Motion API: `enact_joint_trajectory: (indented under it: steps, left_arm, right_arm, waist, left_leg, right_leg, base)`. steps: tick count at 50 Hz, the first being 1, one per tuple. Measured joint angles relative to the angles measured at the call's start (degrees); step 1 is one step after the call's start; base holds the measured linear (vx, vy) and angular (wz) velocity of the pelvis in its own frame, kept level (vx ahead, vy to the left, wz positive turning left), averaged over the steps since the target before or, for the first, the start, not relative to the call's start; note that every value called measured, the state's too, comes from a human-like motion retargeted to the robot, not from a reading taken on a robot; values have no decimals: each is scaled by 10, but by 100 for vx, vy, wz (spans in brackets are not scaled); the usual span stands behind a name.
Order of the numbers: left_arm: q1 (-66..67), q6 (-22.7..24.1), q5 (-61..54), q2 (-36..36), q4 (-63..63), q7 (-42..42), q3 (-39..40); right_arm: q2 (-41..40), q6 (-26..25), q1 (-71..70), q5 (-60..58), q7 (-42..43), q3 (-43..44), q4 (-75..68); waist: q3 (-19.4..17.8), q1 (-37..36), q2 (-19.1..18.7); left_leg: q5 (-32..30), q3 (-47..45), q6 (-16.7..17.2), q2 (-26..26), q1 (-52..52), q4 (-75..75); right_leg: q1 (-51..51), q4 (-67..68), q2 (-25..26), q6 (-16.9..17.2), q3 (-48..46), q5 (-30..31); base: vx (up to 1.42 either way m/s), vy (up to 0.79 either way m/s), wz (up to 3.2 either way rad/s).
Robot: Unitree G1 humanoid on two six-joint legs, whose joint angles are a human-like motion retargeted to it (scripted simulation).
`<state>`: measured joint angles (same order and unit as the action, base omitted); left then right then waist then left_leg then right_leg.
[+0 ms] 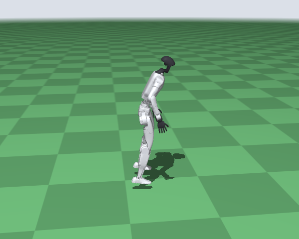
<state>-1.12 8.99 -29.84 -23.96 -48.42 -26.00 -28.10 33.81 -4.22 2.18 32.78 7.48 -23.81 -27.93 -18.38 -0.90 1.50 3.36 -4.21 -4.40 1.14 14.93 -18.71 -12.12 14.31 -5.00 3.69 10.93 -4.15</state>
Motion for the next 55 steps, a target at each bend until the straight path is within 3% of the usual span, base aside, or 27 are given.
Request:
enact_joint_trajectory:
  steps: [2,3,4,5,7,9,10,12,13,15,17,19,20,22,25,26,27,28,30,32,33,35,37,40,45,48,55]
  left_arm:
    - [71,2,56,11,-3,72,31]
    - [88,-4,81,16,-15,107,51]
    - [104,-15,98,24,-26,128,70]
    - [119,-27,112,34,-36,142,89]
    - [134,-72,126,54,-49,149,123]
    - [129,-113,136,53,-69,154,148]
    - [118,-128,137,52,-84,153,159]
    - [108,-137,123,42,-118,141,166]
    - [106,-139,116,37,-132,138,164]
    - [102,-143,110,23,-159,141,152]
    - [97,-145,116,8,-177,151,135]
    - [96,-143,125,-5,-184,166,121]
    - [99,-140,130,-11,-182,175,115]
    - [122,-125,131,-24,-153,175,115]
    - [121,-79,123,-45,-100,145,123]
    - [104,-69,117,-52,-88,134,127]
    - [87,-60,108,-59,-77,123,132]
    - [70,-57,94,-63,-70,112,136]
    - [23,-63,51,-64,-69,87,146]
    - [-20,-74,10,-58,-78,70,144]
    - [-45,-79,-9,-55,-83,63,138]
    - [-76,-73,-31,-36,-80,54,112]
    - [-77,-56,-14,-27,-57,52,97]
    - [-46,-33,35,-8,-19,59,103]
    - [12,-32,71,34,-4,92,134]
    - [12,-28,80,40,-7,105,118]
    - [-82,-47,147,68,-156,118,59]
  right_arm:
    - [-18,-6,90,-28,-55,25,22]
    - [-33,-12,112,-43,-81,32,10]
    - [-46,-22,129,-61,-100,34,-11]
    - [-59,-34,143,-81,-116,33,-36]
    - [-69,-69,145,-120,-151,35,-100]
    - [-76,-95,121,-136,-172,38,-172]
    - [-79,-104,98,-138,-177,38,-216]
    - [-87,-117,57,-140,-181,39,-296]
    - [-88,-123,40,-144,-183,41,-328]
    - [-87,-131,9,-148,-189,42,-375]
    - [-83,-133,-11,-146,-191,39,-395]
    - [-78,-135,-18,-143,-196,37,-399]
    - [-74,-136,-17,-143,-200,37,-397]
    - [-62,-132,-1,-152,-202,42,-377]
    - [-32,-116,-11,-141,-192,35,-342]
    - [-19,-109,-30,-132,-178,31,-334]
    - [-6,-102,-49,-123,-162,28,-326]
    - [5,-96,-68,-117,-143,27,-323]
    - [16,-82,-123,-98,-71,32,-334]
    - [0,-75,-165,-80,-11,39,-355]
    - [-14,-75,-185,-66,13,40,-364]
    - [-40,-68,-192,-32,51,40,-365]
    - [-71,-55,-166,-23,62,32,-334]
    - [-105,-35,-120,-64,54,11,-296]
    - [-123,-45,-94,-134,-39,3,-298]
    - [-123,-38,-96,-120,-73,8,-296]
    - [-138,-24,-125,-130,-5,8,-376]
  waist:
    - [71,-12,1]
    - [93,-20,-9]
    - [108,-27,-11]
    - [117,-33,-9]
    - [81,-38,-20]
    - [43,-51,-59]
    - [46,-62,-73]
    - [80,-79,-67]
    - [90,-82,-60]
    - [113,-77,-47]
    - [131,-70,-39]
    - [139,-61,-33]
    - [138,-55,-30]
    - [107,-55,-25]
    - [103,-71,6]
    - [104,-72,10]
    - [100,-71,14]
    - [86,-65,15]
    - [23,-47,6]
    - [-23,-39,-15]
    - [-35,-38,-29]
    - [-39,-25,-9]
    - [-25,-33,6]
    - [33,-54,15]
    - [126,-50,3]
    - [148,-46,0]
    - [130,-48,2]
  left_leg:
    - [-201,36,115,10,-87,177]
    - [-250,68,167,36,-113,199]
    - [-276,81,169,33,-135,180]
    - [-291,84,147,15,-154,141]
    - [-233,11,10,-2,-158,-127]
    - [-145,-16,-62,68,-129,-464]
    - [-113,-8,-75,97,-88,-624]
    - [-120,32,-38,54,-7,-832]
    - [-141,38,-23,21,19,-900]
    - [-192,28,-34,3,63,-971]
    - [-199,47,-22,-3,79,-937]
    - [-152,81,21,-5,55,-819]
    - [-124,87,36,9,28,-737]
    - [-93,57,51,40,-89,-500]
    - [-125,56,105,2,-187,-102]
    - [-93,58,104,-3,-181,-54]
    - [-38,55,91,-6,-175,-29]
    - [64,44,55,-7,-170,-54]
    - [287,36,-46,-1,-134,-223]
    - [372,50,-106,32,-73,-381]
    - [381,61,-106,57,-43,-429]
    - [352,53,-106,12,-21,-421]
    - [302,49,-60,-1,-50,-327]
    - [189,36,-2,-3,-90,-142]
    - [17,-42,86,16,-135,125]
    - [20,-89,109,19,-140,178]
    - [44,-78,97,13,-128,175]
  right_leg:
    - [58,-125,2,94,-4,195]
    - [79,-139,34,108,-12,254]
    - [105,-136,42,113,0,292]
    - [134,-124,38,113,23,319]
    - [188,42,43,70,62,296]
    - [155,369,124,-3,24,225]
    - [102,538,160,-29,-1,199]
    - [1,774,195,-65,-38,202]
    - [-30,857,204,-88,-60,219]
    - [-70,951,205,-123,-99,257]
    - [-74,930,214,-113,-90,254]
    - [-29,810,218,-54,-23,186]
    - [10,722,202,-23,17,138]
    - [131,459,129,-20,44,91]
    - [216,64,45,29,98,115]
    - [201,26,38,29,105,71]
    - [189,8,34,22,107,10]
    - [182,30,33,-1,102,-85]
    - [135,231,65,-73,78,-303]
    - [69,400,114,-128,35,-371]
    - [40,440,136,-142,10,-363]
    - [15,456,84,-115,-8,-355]
    - [42,369,62,-74,3,-322]
    - [74,188,43,-20,31,-220]
    - [106,-70,21,24,16,-56]
    - [107,-125,14,46,-8,-46]
    - [94,-111,7,57,-30,-76]
  base:
    - [57,-22,-30]
    - [51,-35,-38]
    - [47,-22,-34]
    - [40,18,-20]
    - [30,31,-9]
    - [12,-2,-29]
    - [0,-17,-61]
    - [-3,-21,-64]
    - [-2,-19,-35]
    - [3,-13,1]
    - [16,-3,29]
    - [22,18,55]
    - [22,27,44]
    - [21,17,6]
    - [5,6,-28]
    - [-17,5,-12]
    - [-25,5,14]
    - [-29,5,31]
    - [-34,0,45]
    - [-31,-15,24]
    - [-21,-10,34]
    - [-7,9,64]
    - [6,2,16]
    - [8,-3,-31]
    - [1,-1,-10]
    - [-4,0,-2]
    - [-5,1,18]
